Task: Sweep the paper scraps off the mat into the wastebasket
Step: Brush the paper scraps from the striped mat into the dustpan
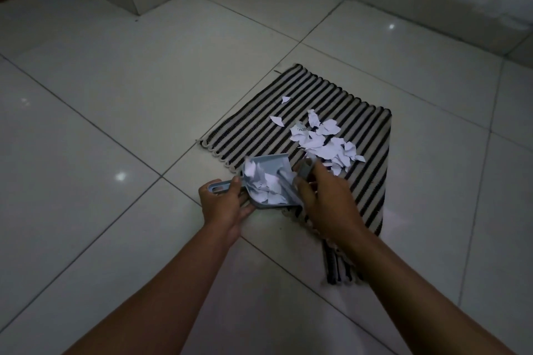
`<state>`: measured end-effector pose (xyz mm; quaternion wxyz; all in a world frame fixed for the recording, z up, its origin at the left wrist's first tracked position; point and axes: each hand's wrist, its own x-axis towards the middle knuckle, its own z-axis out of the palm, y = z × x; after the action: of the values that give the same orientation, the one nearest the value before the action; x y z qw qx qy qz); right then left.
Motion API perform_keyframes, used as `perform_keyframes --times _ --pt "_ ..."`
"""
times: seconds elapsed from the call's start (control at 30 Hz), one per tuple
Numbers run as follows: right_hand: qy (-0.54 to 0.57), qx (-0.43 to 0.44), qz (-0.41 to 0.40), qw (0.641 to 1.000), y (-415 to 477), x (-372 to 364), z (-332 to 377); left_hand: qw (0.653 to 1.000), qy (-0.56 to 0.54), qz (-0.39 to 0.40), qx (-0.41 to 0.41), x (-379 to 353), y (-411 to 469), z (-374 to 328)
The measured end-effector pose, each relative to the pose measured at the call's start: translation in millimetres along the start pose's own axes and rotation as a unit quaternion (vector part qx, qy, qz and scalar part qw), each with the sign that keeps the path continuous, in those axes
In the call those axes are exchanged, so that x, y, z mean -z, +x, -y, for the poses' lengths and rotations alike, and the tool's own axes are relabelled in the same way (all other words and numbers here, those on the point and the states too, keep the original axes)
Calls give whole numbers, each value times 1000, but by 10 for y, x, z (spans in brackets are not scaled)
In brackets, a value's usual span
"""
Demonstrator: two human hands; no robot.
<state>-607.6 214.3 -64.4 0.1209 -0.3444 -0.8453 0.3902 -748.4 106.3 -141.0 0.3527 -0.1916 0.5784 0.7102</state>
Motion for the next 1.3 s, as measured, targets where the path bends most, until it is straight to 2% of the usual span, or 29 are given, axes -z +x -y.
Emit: perform_keyframes --times 0.13,0.3,0.57,0.77,0.9,1.0,1.13,1.3 --pt "-4 -9 -65 998 113 118 -73 1000 -5 9 2 -8 7 -45" --pt "13 7 15 1000 57 -20 -14 1000 -7 12 -5 -35 27 -81" --pt "29 0 -82 996 652 198 10 999 5 -1 -34 30 79 -234" --pt "11 105 20 994 849 -135 233 998 15 30 -58 -10 58 -346" --pt "19 159 29 987 689 -292 311 998 11 27 -64 -32 75 -423" --pt "57 122 13 991 692 -162 266 998 -5 34 -56 1 140 -469" --pt "53 61 -100 992 1063 77 130 997 -9 29 -66 48 241 -503" --pt "46 33 -100 993 1747 119 68 996 -10 30 -85 21 403 -606"
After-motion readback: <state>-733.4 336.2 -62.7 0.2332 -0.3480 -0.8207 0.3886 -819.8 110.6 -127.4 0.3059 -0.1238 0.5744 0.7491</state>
